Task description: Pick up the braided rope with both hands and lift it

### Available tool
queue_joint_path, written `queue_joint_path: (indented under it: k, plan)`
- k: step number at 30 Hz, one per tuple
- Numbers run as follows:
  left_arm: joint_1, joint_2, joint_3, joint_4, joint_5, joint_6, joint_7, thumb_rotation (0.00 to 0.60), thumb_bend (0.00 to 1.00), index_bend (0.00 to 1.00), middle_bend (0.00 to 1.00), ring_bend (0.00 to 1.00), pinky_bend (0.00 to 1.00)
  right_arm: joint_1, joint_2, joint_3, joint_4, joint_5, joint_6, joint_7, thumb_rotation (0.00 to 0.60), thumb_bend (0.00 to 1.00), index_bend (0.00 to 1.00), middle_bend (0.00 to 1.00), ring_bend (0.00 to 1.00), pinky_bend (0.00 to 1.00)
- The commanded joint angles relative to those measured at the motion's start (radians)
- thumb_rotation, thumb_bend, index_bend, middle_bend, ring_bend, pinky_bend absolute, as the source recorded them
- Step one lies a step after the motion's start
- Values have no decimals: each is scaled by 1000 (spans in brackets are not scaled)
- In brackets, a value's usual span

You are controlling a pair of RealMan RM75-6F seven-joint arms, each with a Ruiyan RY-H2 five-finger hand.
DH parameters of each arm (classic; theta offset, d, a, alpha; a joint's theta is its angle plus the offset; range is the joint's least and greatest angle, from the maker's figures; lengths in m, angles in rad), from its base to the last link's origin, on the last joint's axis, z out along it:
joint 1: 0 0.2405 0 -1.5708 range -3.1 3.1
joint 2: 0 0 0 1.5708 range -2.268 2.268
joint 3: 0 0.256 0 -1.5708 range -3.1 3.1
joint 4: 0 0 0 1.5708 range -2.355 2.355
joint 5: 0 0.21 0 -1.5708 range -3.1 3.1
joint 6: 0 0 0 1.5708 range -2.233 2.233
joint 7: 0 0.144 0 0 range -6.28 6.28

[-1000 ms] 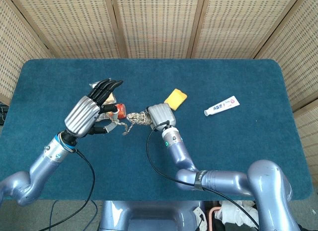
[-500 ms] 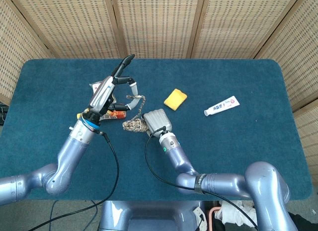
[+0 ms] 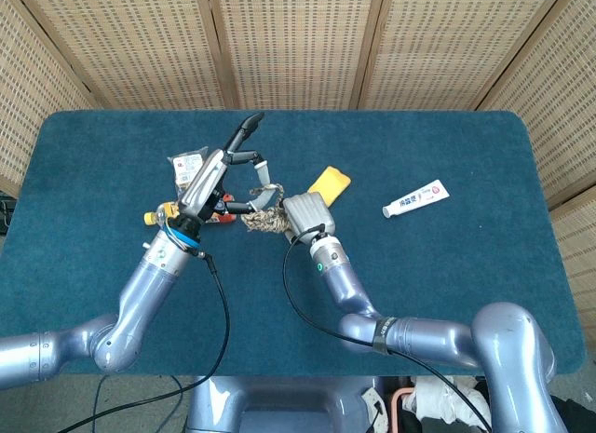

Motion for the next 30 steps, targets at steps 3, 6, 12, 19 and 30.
queue_joint_path:
  k: [3,6,12,19,30]
  plan:
    - [19,23,-14,-111,-28,-48,-59,600,854,889,0,0,0,12,-11,13,26,39,1,-19,600,872,695,774,647,855]
    - [3,0,-26,-127,-52,-28,-43,600,855,889,0,0,0,17,-21,21,33,46,-5,-14,600,872,695,774,647,855]
    - [-55,-82,-67,-113,-183,2,-31,600,855,889,0,0,0,27,-41,24,48,36,-15,-5,600,871,695,774,647,855]
    - [-103,-151,-104,-35,-204,50,-3,600,855,889,0,0,0,-3,-14,23,17,-59,-100,100,600,871,695,774,647,855]
    - [-101,-199,-113,232,-229,-10,-46,600,855,889,0,0,0,-141,97,30,-39,-549,-232,563,600,872,695,774,647,855]
